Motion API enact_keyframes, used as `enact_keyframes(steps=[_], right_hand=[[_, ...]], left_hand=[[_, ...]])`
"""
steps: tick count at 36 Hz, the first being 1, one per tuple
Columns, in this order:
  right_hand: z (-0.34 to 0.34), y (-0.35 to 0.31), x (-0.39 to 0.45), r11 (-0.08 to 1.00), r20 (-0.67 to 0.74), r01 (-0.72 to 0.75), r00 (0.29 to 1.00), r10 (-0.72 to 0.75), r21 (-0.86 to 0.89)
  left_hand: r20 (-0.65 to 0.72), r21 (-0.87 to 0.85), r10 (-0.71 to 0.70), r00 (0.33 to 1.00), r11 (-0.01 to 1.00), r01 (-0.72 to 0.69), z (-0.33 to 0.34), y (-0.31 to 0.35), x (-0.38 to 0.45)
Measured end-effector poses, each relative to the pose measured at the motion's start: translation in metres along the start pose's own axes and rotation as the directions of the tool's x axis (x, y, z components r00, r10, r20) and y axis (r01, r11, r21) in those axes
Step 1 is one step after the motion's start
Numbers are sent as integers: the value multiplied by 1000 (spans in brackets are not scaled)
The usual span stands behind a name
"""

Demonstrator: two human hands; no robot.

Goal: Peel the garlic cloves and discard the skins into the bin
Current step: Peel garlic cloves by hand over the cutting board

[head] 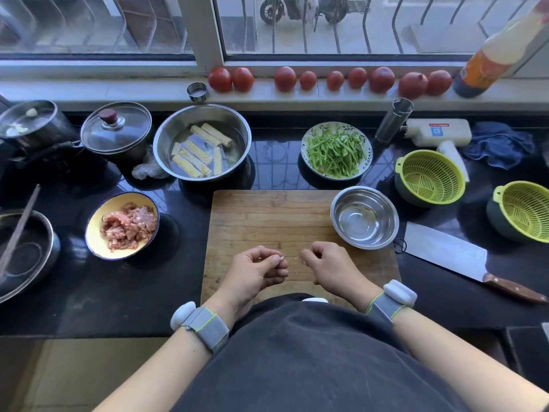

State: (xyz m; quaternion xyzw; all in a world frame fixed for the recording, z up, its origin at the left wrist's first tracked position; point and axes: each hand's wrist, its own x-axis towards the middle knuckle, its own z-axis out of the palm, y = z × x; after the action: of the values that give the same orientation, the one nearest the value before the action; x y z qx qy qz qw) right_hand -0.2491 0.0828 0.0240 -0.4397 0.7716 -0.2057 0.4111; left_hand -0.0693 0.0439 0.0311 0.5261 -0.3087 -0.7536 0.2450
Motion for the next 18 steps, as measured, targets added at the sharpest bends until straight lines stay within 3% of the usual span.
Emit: enact_keyframes(steps=[3,12,18], right_hand=[[4,4,-3,999,62,26,998,-23,-38],[2,-8,-11,974,84,143,984,-160,178],[0,-12,-14,974,40,215,975,-218,77]], left_hand=[[-6,1,-5,1000,1000,5,1,-1,-1],[6,107,58,998,993,-58,2,-5,-1],[-9,219,142,990,966,-137,4,-6,0]])
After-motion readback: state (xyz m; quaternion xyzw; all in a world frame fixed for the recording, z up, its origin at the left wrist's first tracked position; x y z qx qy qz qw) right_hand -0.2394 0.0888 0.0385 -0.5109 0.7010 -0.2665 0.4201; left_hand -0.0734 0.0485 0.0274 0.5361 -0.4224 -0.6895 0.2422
